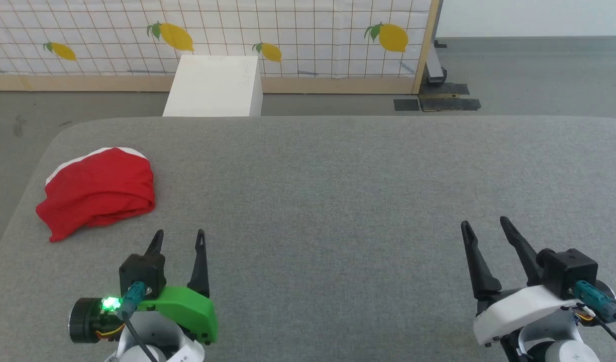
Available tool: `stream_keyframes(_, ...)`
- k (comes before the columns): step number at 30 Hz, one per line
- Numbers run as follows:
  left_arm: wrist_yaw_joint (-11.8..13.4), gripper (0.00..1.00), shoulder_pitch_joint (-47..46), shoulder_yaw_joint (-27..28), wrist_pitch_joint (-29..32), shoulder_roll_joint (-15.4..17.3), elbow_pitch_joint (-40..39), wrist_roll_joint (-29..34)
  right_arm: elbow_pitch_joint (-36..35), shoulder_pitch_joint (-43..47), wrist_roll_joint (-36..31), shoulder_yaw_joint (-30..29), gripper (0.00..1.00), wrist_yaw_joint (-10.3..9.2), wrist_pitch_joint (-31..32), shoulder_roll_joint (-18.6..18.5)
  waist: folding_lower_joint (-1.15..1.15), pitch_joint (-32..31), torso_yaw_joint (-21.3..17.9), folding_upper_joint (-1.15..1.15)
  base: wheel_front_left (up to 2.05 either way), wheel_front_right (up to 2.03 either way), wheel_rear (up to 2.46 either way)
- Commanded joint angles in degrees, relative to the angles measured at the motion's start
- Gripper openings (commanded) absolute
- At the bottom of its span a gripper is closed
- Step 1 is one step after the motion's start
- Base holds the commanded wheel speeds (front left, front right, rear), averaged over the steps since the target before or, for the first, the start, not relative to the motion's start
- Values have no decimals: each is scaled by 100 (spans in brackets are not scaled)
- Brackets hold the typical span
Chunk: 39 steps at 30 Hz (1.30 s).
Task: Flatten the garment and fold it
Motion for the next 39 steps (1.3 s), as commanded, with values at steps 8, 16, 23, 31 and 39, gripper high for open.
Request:
stream_keyframes(8, 63, 100, 95, -81, 21, 72, 12, -104, -16, -120, -9, 30, 100, -6, 30, 11, 0, 51, 2, 0, 0, 0, 0)
stream_keyframes(16, 79, 100, 64, -130, 20, 137, 64, -157, 2, -96, 40, 62, 100, -6, 77, 12, 0, 50, 86, 0, 0, 0, 0)
stream_keyframes(23, 119, 100, 46, -169, 19, 212, 91, -176, -27, 9, 132, 146, 100, -7, 110, 13, 0, -3, 397, 0, 0, 0, 0)
stream_keyframes(31, 184, 100, 48, -204, 18, 331, 108, -167, -105, 145, 351, 429, 100, -7, 207, -29, 0, -85, 963, 0, 0, 0, 0)
stream_keyframes(39, 211, 100, -15, -290, 5, 452, 80, -94, -154, 267, 429, 465, 100, -8, 249, -31, 0, -106, 1511, 0, 0, 0, 0)
